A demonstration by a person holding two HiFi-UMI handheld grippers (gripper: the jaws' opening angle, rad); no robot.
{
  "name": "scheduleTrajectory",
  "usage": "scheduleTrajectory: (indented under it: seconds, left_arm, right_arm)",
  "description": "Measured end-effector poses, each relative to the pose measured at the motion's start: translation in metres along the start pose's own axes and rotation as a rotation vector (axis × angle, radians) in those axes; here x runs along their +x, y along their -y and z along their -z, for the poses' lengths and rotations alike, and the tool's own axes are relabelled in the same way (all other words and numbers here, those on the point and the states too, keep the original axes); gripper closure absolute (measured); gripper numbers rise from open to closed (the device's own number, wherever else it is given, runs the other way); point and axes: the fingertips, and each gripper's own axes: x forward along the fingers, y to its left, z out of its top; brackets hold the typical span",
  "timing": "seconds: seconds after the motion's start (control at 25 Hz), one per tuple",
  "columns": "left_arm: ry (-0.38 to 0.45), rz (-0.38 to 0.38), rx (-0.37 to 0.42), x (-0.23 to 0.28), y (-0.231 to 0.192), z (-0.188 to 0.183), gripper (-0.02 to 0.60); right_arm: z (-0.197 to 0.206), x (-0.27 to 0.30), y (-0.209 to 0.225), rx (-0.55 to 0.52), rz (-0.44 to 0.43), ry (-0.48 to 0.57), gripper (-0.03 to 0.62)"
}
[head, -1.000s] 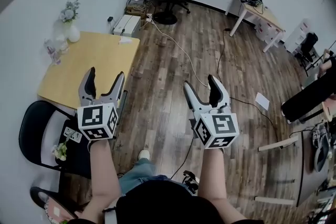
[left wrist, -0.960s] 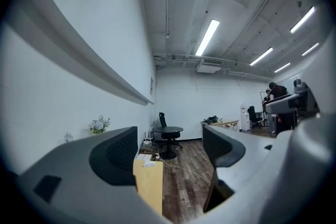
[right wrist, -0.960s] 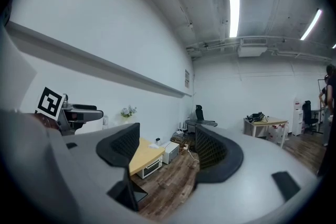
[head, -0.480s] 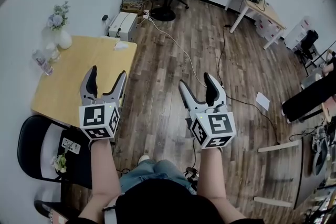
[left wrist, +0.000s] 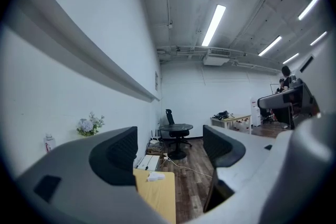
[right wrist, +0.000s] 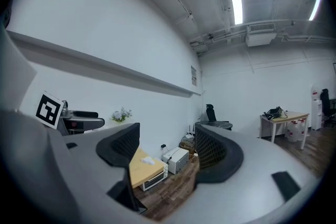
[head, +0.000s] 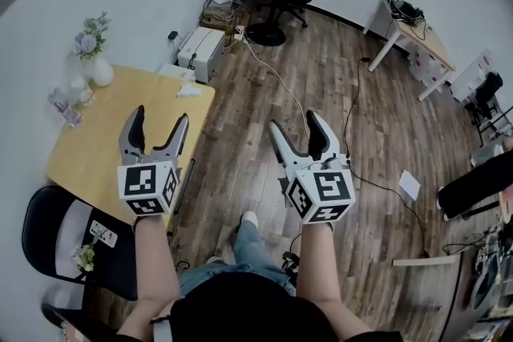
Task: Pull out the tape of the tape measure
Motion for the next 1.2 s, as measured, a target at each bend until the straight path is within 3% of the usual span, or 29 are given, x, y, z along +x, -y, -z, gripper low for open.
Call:
scheduleTrajectory:
  seconds: [0.24,0.6,1.0,1.2]
  left_arm:
    - [0.003,-0.144,-0.047,0.055,-0.023,0.004,0.187]
    - [-0.038,-0.313,-0.034,0.111,-0.045,0.011,0.187]
    - [-0.078,-0.425,-0.051,0.130,-0.066,0.031,0.187]
    - [-0.124,-0.441,-0.063,0.136,-0.087,0.051,0.187]
  right_arm:
    - [0.001,0.083,0.034,-0.067,-0.110,-0.019,0.255]
    - [0.008,0.181,0.070,-0.014,-0.275,-0.027,0.255]
    - [0.057,0.250,0.044,-0.007,-0.467,-0.133,0.255]
    - [0.082,0.280,0.015,-0.004,-0.538,-0.200,0.255]
